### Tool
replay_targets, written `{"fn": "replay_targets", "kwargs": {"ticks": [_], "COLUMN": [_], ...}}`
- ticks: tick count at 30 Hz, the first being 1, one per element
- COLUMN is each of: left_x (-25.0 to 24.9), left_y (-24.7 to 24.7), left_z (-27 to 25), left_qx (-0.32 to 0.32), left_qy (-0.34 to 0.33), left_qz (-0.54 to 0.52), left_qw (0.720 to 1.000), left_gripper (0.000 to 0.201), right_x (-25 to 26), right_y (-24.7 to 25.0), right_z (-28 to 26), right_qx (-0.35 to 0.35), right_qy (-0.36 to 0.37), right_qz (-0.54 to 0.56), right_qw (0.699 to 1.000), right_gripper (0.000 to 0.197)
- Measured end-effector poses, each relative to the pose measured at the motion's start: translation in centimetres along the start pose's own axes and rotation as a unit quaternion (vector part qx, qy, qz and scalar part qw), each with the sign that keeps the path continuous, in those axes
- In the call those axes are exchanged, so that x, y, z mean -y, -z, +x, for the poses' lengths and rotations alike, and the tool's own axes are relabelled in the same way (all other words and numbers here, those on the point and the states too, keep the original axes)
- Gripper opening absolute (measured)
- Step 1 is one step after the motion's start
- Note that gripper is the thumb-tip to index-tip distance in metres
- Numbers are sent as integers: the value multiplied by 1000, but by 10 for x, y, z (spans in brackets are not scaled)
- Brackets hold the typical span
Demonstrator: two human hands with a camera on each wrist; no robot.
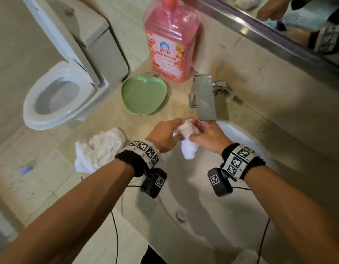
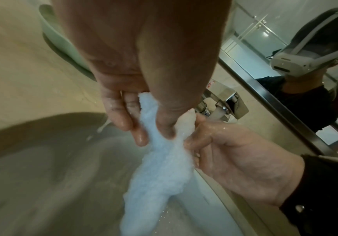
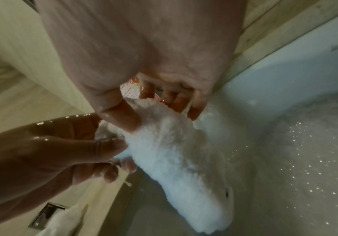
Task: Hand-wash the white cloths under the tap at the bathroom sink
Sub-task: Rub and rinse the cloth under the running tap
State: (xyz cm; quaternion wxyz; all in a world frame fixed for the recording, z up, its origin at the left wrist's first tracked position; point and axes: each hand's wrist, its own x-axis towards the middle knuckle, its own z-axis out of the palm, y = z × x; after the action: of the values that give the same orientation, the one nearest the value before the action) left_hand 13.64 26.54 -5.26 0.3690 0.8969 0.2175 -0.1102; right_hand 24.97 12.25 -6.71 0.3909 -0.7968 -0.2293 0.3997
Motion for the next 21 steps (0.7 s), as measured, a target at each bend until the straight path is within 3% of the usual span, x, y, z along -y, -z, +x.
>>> {"fn": "replay_targets", "kwargs": {"ticks": [2, 6, 8, 11, 15, 21], "left_x": [1, -5, -9, -15, -23, -28], "left_y": [-2, -4, -6, -11, -13, -13], "left_z": [0, 3, 7, 13, 14, 29], "left_qx": [-4, -11, -4, 20, 29, 45], "left_qy": [-8, -47, -60, -51, -22, -50], "left_qz": [-6, 6, 15, 30, 30, 101], "left_qw": [1000, 999, 998, 998, 999, 993], "left_gripper": [42, 34, 29, 27, 33, 36], "right_x": [-1, -4, -6, -9, -15, -34], "right_y": [2, 6, 10, 14, 26, 41], "right_z": [-3, -9, -10, -13, -19, -14], "right_qx": [-7, -32, -44, -68, -72, -84], "right_qy": [-2, 30, 39, 53, 63, 62], "right_qz": [21, 19, -1, -66, -57, -124], "right_qw": [1000, 999, 998, 994, 994, 987], "right_gripper": [26, 16, 28, 23, 46, 30]}}
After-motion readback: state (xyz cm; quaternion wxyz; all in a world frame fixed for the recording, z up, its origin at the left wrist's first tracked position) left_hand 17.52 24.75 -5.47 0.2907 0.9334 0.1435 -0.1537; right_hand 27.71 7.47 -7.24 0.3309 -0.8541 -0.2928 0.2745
